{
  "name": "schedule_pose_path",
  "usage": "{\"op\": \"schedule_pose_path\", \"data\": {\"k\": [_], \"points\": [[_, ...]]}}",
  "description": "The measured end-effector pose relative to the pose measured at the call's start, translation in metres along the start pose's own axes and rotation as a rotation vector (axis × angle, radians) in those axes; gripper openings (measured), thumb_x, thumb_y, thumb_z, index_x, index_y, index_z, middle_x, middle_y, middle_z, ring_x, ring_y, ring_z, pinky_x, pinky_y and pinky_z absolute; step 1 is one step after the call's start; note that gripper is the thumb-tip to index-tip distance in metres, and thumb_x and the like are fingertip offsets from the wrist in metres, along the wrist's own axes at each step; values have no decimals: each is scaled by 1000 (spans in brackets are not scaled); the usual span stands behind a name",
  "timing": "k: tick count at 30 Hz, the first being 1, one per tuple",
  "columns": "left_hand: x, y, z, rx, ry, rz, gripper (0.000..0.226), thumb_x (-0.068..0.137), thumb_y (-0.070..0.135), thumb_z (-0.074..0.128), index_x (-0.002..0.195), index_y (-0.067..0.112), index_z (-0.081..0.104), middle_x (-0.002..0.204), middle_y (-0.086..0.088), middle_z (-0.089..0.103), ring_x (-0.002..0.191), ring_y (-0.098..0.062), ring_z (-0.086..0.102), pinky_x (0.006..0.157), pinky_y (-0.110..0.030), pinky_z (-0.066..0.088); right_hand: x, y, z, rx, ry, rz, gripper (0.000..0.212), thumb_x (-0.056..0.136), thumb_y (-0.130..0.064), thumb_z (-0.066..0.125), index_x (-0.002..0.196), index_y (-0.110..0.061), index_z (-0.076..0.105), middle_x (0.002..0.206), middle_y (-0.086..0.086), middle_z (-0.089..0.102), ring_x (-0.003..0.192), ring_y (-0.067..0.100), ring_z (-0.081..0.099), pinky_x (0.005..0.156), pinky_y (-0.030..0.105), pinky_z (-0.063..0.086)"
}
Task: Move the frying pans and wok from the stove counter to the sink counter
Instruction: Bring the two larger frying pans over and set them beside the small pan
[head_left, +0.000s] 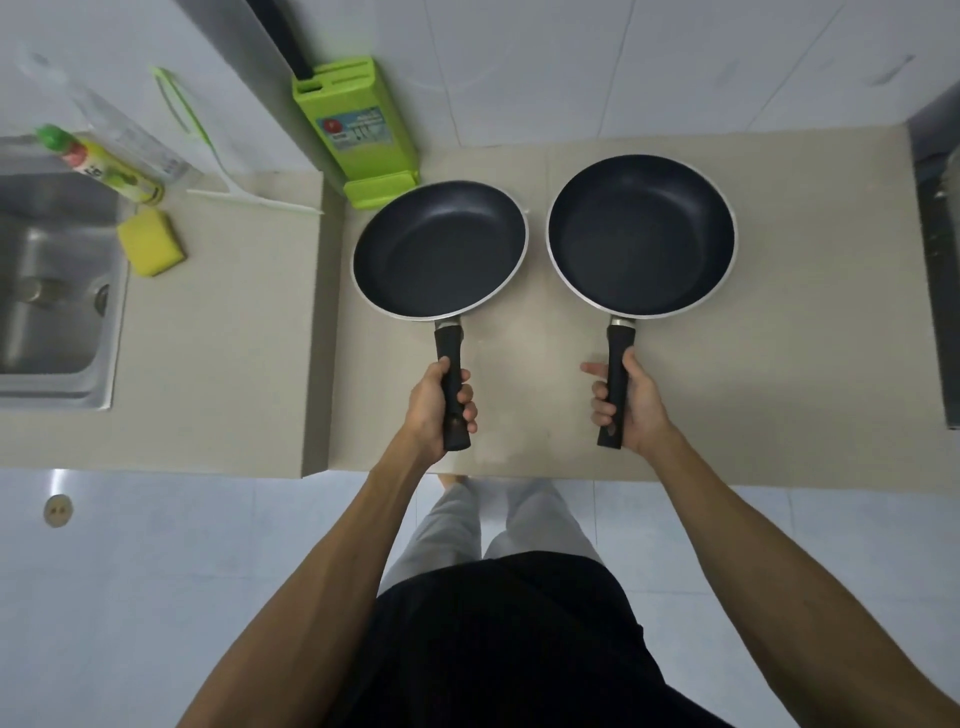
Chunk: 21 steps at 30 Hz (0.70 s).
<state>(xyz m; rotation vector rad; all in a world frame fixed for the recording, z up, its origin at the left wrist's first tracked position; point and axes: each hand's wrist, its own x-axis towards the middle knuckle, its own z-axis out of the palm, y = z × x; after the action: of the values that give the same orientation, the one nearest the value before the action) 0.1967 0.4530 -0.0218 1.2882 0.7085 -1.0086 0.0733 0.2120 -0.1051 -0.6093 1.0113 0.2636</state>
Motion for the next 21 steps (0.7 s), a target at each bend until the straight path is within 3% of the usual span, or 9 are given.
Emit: {"op": "schedule_pose_path", "data": {"k": [1,4,13,21], "points": [[-1,1,1,9,11,7,36,103,38,34,81,14,49,48,2,43,33,-15,38,35,-20,36,0,0,3,17,9,-12,60,97,-69,40,101,-14,64,56,-2,43,37,10,34,38,20,26],[-5,4,3,9,30,32,35,104,36,33,80,14,47,49,2,40,32,-13,32,33,-20,32,-6,-2,16,37,69,-55,49,100,-65,42,85,-19,53,50,-7,35,32,6,27,35,19,20],[-34,-6,-19,54,-28,105,34,105,34,31,81,14,46,49,3,37,31,-11,29,31,-20,31,-54,18,31,-48,160,-120,50,103,-61,37,76,-20,45,44,-8,31,29,5,23,33,16,15],[-81,-22,-89,72,-124,278,34,105,36,32,82,14,47,48,4,37,31,-11,28,31,-20,32,-104,52,72,-121,135,-238,51,103,-63,35,74,-20,43,41,-8,31,28,5,23,35,15,14]]}}
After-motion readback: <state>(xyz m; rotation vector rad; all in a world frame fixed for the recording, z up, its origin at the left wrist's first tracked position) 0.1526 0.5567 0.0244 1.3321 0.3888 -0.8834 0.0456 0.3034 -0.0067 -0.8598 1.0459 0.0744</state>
